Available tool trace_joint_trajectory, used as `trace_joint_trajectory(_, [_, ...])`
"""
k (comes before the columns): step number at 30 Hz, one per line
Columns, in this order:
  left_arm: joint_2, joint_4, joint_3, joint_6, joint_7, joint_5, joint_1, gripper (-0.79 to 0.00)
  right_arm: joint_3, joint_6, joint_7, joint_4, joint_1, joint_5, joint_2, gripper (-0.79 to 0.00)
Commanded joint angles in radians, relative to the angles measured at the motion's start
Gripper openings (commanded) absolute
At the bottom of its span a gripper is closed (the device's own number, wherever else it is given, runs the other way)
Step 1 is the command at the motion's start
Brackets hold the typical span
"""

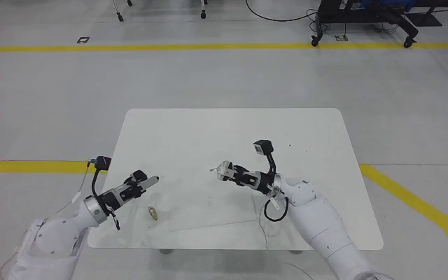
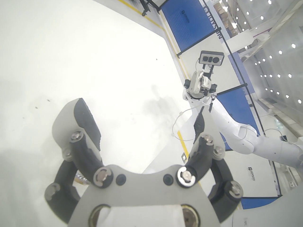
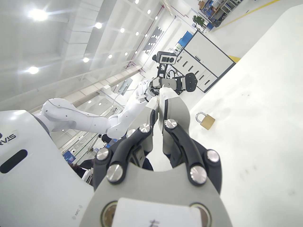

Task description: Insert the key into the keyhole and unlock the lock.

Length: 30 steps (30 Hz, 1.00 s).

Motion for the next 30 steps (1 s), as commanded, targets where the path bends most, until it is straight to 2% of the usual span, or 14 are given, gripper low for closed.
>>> trace_joint_trajectory(1, [0.000, 0.001, 0.003, 0.001, 0.000, -0.001, -0.001, 0.000, -0.001, 0.001, 0.001, 0.002, 0.001, -0.001, -0.001, -0.785])
trace_joint_trajectory(9, [0.001, -0.002, -0.003, 0.011, 0.021, 0.037, 0.001, 0.000, -0.001, 0.001, 0.001, 0.002, 0.001, -0.001, -0.001, -0.785])
trace_joint_trajectory(12, [0.001, -0.097, 0.008, 0.054, 0.127, 0.269, 0.055, 0.000, -0.001, 0.001, 0.001, 0.002, 0.001, -0.001, -0.001, -0.785])
trace_joint_trajectory(14, [0.004, -0.171, -0.019, 0.097, 0.193, 0.397, 0.103, 0.000, -0.001, 0.001, 0.001, 0.002, 0.001, -0.001, -0.001, -0.785])
trace_joint_trajectory(16, [0.007, -0.251, -0.042, 0.125, 0.203, 0.458, 0.158, 0.000, -0.001, 0.001, 0.001, 0.002, 0.001, -0.001, -0.001, -0.785])
trace_joint_trajectory(20, [0.019, -0.380, -0.104, 0.261, 0.035, 0.571, 0.235, 0.000, -0.001, 0.001, 0.001, 0.002, 0.001, -0.001, -0.001, -0.785])
trace_joint_trajectory(22, [0.023, -0.418, -0.107, 0.334, -0.068, 0.610, 0.239, 0.000, -0.001, 0.001, 0.001, 0.002, 0.001, -0.001, -0.001, -0.785])
trace_joint_trajectory(25, [0.024, -0.401, -0.070, 0.414, -0.197, 0.601, 0.209, 0.000, -0.001, 0.001, 0.001, 0.002, 0.001, -0.001, -0.001, -0.785])
trace_joint_trajectory(30, [0.020, -0.298, 0.018, 0.487, -0.289, 0.564, 0.113, 0.000, -0.001, 0.001, 0.001, 0.002, 0.001, -0.001, -0.001, -0.785])
